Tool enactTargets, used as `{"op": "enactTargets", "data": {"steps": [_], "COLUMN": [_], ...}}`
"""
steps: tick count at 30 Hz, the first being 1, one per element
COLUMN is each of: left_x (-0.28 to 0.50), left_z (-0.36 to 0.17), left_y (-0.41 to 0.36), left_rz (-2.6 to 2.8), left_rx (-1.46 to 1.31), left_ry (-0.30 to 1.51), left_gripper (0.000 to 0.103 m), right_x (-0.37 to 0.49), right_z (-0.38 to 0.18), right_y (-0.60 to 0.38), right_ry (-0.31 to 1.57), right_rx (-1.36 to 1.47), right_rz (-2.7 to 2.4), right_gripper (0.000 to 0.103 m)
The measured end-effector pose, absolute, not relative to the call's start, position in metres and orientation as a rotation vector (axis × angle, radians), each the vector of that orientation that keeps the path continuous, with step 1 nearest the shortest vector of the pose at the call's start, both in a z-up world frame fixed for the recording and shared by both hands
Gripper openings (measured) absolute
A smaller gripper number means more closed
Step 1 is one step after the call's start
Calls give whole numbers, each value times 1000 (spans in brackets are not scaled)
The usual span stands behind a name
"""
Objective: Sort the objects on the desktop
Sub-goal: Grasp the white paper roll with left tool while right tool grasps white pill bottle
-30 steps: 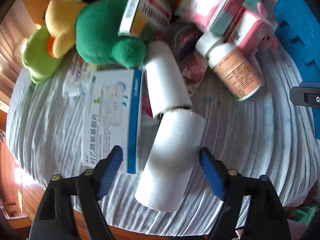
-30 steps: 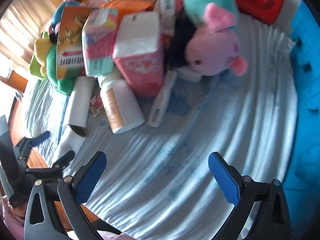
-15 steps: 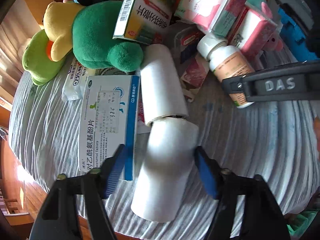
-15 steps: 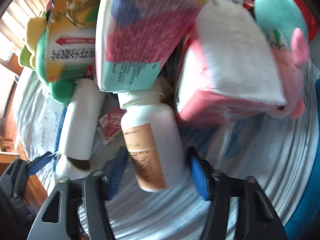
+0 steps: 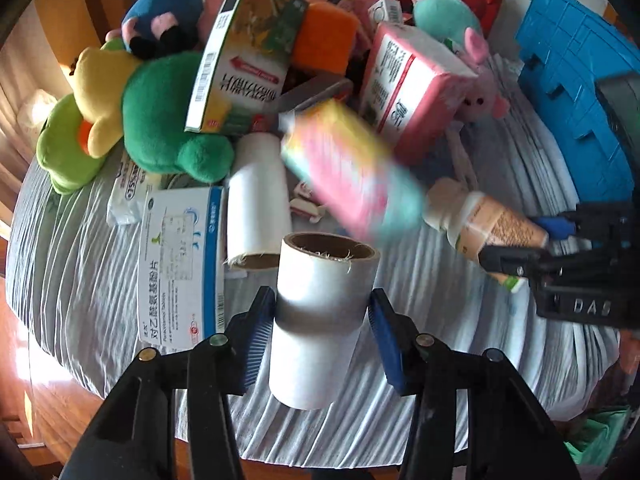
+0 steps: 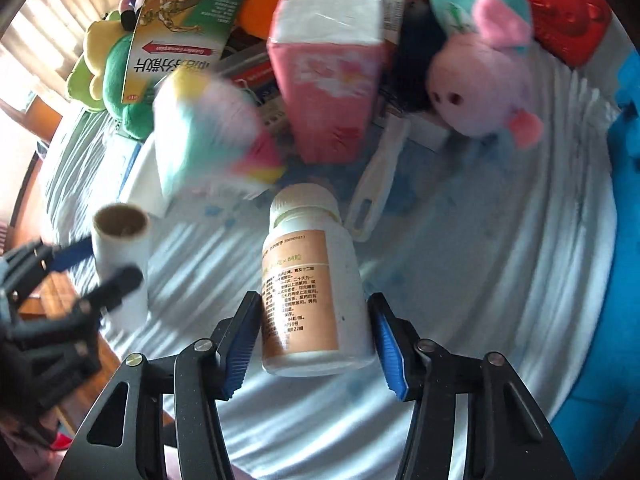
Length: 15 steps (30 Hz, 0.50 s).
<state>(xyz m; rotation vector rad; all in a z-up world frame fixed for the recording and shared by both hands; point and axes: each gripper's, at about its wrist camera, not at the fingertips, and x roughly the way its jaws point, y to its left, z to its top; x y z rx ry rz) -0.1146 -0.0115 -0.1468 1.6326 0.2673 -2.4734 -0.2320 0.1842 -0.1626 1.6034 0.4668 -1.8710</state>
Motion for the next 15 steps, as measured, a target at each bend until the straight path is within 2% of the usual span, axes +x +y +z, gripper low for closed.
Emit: {"op": "enactTargets", "data": {"steps": [9, 15], "left_x": [-133, -127], "left_z": [-146, -167], "left_y": [-22, -36], "left_rz": [-2471, -2402], "left_rx": [1640, 1723], "left_ry": [238, 300], "left_gripper": [48, 47], "right_x": [-221, -215], "right_z": [-195, -204], "right_y": [203, 202], "right_ry": [507, 514], "right_rx": [1711, 1716], "right_rz": [-1833, -1836], "right_gripper": [56, 54]}}
